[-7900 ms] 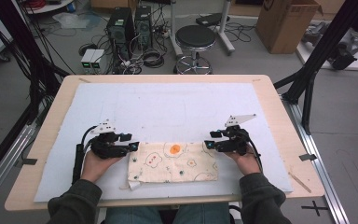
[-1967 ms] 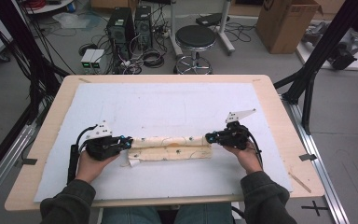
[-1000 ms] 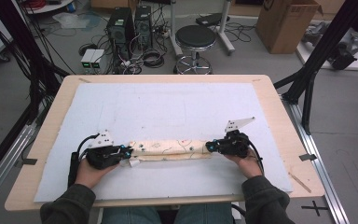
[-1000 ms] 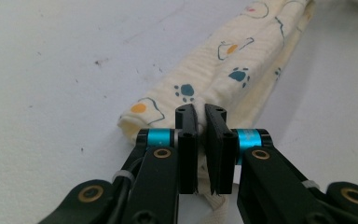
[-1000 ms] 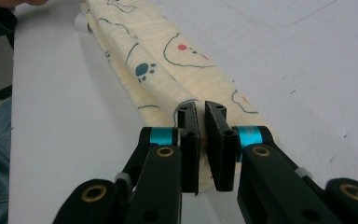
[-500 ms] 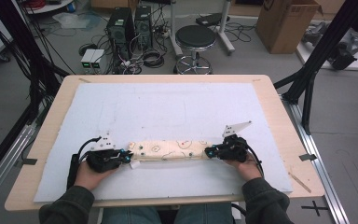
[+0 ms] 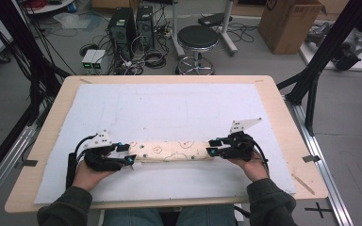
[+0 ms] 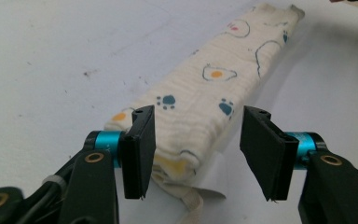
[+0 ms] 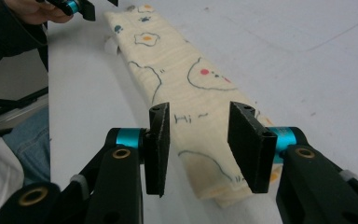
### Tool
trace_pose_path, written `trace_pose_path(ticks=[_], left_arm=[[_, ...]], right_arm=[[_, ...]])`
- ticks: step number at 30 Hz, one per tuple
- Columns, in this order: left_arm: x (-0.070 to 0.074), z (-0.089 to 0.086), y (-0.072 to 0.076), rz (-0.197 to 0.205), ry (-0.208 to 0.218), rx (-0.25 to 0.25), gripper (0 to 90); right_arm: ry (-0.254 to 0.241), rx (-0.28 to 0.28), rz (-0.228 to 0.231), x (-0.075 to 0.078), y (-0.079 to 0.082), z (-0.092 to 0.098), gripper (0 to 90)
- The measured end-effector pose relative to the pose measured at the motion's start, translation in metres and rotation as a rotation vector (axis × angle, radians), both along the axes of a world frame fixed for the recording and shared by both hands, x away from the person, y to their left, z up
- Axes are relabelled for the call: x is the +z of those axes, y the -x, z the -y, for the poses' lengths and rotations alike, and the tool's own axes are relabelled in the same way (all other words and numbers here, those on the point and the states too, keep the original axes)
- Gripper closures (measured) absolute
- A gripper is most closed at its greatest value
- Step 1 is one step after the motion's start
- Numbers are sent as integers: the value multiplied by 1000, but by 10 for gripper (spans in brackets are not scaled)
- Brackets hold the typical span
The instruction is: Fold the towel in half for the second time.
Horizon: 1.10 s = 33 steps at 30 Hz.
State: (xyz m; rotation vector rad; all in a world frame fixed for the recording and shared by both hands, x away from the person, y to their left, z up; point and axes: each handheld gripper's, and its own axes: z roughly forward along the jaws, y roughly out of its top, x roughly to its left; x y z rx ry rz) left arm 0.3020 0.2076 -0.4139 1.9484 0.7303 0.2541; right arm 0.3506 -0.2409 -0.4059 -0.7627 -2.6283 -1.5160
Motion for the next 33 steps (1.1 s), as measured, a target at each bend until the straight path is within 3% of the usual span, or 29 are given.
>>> trace_pose_path(ticks=[4, 9, 11, 14, 23, 28, 33], left_arm=[[5, 9, -3, 13, 5, -10, 466], [5, 28, -7, 13, -37, -27, 705], [5, 35, -10, 17, -54, -60, 794], [6, 46, -14, 17, -55, -85, 855], [-7, 69, -24, -25, -135, -126, 878], [-12, 66, -23, -39, -182, -129, 877], [-17, 55, -22, -61, -201, -109, 858]], right_arm=[[-4, 14, 8, 5, -2, -8, 614], [22, 50, 12, 9, -5, -28, 744], [31, 72, 5, 10, -7, -40, 802], [46, 117, 12, 9, -11, -58, 843], [123, 182, -14, -3, -19, -98, 852], [206, 201, -23, -14, -18, -109, 852], [234, 197, -30, -22, -17, -105, 843]])
